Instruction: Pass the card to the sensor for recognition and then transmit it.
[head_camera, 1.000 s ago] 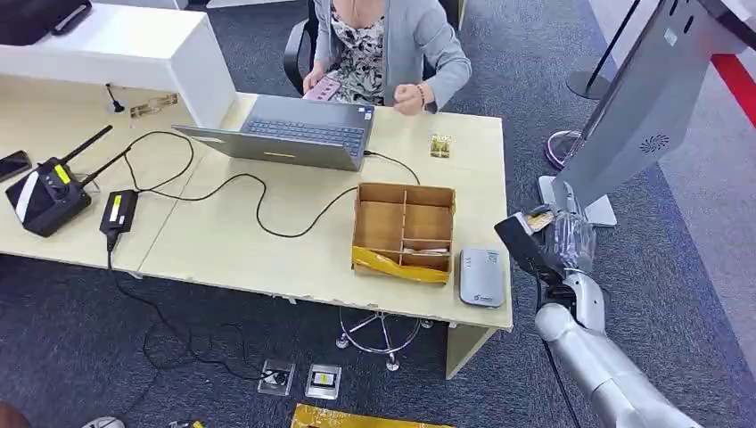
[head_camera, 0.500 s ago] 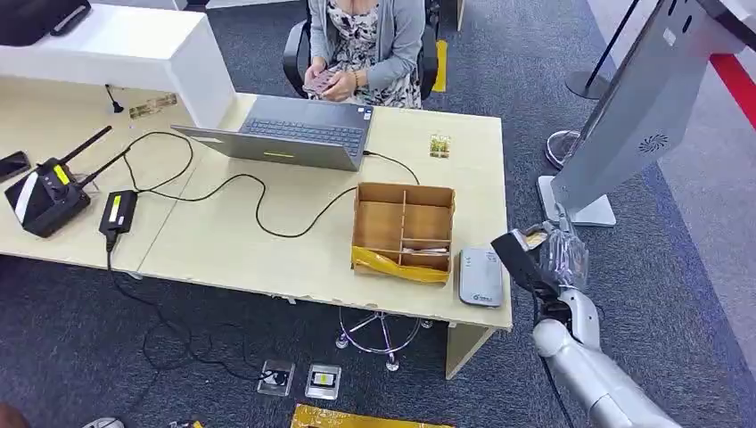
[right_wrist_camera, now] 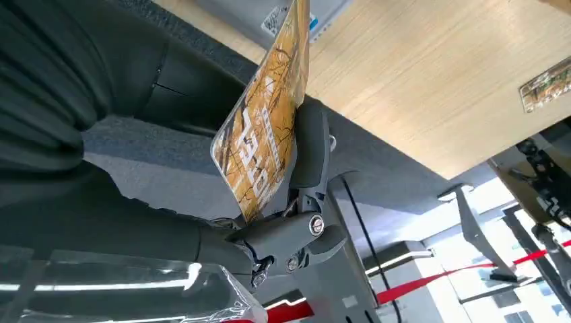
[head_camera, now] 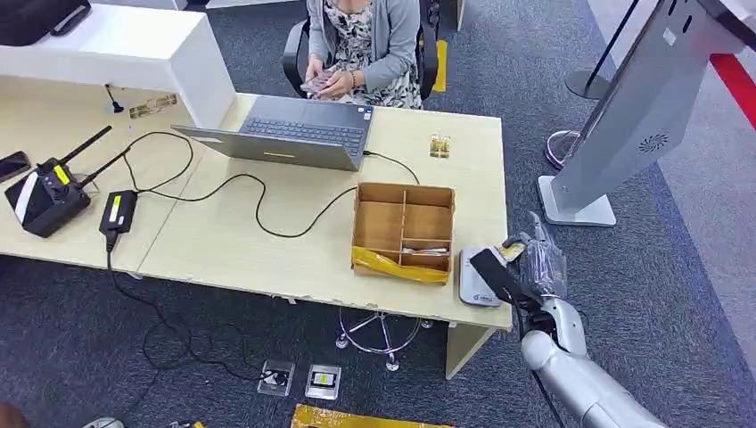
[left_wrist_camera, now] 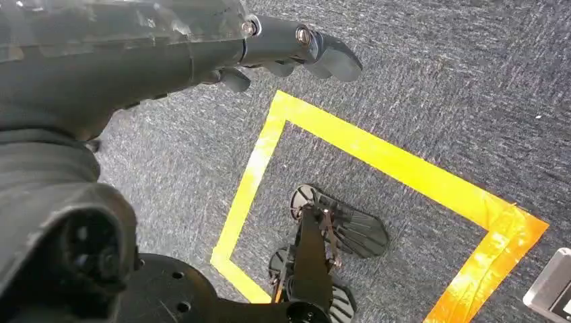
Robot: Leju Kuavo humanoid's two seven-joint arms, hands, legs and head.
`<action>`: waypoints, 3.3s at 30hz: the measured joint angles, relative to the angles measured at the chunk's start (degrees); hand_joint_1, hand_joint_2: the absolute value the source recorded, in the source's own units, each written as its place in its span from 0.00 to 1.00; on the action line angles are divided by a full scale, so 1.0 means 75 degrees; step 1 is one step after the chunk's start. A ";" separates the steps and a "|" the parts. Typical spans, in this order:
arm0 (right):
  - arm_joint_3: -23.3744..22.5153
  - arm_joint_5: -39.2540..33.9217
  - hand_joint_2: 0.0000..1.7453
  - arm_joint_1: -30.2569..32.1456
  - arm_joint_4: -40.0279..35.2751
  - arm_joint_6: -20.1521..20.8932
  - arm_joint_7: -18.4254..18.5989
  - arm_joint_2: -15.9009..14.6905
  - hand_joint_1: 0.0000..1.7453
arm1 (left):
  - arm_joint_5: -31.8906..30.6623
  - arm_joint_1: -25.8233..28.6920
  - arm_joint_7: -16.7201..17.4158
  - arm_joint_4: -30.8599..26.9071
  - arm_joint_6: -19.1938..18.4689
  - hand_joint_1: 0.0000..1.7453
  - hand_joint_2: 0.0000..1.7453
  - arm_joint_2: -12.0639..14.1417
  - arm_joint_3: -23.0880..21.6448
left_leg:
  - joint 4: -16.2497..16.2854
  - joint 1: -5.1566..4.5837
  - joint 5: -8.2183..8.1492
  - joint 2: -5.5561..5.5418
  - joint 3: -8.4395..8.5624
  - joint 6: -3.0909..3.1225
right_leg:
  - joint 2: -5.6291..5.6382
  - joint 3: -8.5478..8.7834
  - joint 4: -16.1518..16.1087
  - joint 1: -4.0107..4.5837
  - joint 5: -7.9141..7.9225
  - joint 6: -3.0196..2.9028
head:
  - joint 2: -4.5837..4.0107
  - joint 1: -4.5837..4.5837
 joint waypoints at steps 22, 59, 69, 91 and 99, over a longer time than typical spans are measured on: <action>0.0484 -0.0912 1.00 0.0156 0.0195 -0.0032 0.0332 -0.0172 1.00 | -0.0122 0.0000 0.0073 0.0000 0.0020 0.00 0.00 0.0023 -0.0108 | 0.0000 0.0000 0.0000 0.0004 0.0011 0.0000 | 0.0003 0.0005 -0.0002 0.0000 0.0000 0.0000 | 0.0000 0.0000; 0.0658 -0.0335 1.00 -0.1451 -0.0233 0.0219 0.0580 -0.0032 1.00 | -0.0294 -0.0006 -0.0067 0.0000 -0.0230 0.00 0.00 0.0020 -0.0449 | 0.0000 0.0001 0.0002 0.0006 0.0012 -0.0001 | 0.0004 0.0012 0.0003 0.0001 0.0004 -0.0002 | 0.0000 -0.0003; 0.0822 -0.0227 1.00 -0.2296 -0.0280 0.0428 0.0551 0.0367 1.00 | -0.0484 -0.0014 -0.0088 0.0000 -0.0347 0.00 0.00 0.0020 -0.0615 | 0.0000 0.0000 0.0002 0.0005 0.0011 -0.0002 | 0.0004 0.0011 0.0003 0.0000 0.0004 -0.0002 | 0.0000 0.0000; 0.1037 -0.0178 1.00 -0.2432 0.0294 0.0449 0.0155 0.0921 1.00 | -0.0583 -0.0145 -0.0058 0.0000 -0.0446 0.00 0.00 0.0009 -0.0871 | 0.0000 0.0001 0.0002 0.0004 0.0009 -0.0002 | 0.0003 0.0005 0.0002 0.0002 0.0003 -0.0003 | 0.0000 0.0000; 0.1026 -0.0148 1.00 -0.2419 0.0484 0.0411 -0.0064 0.0988 1.00 | -0.0598 -0.0178 -0.0058 0.0000 -0.0446 0.00 0.00 0.0003 -0.0871 | 0.0001 0.0001 0.0002 0.0005 0.0009 -0.0002 | 0.0005 0.0006 0.0002 0.0001 0.0003 -0.0003 | 0.0000 0.0000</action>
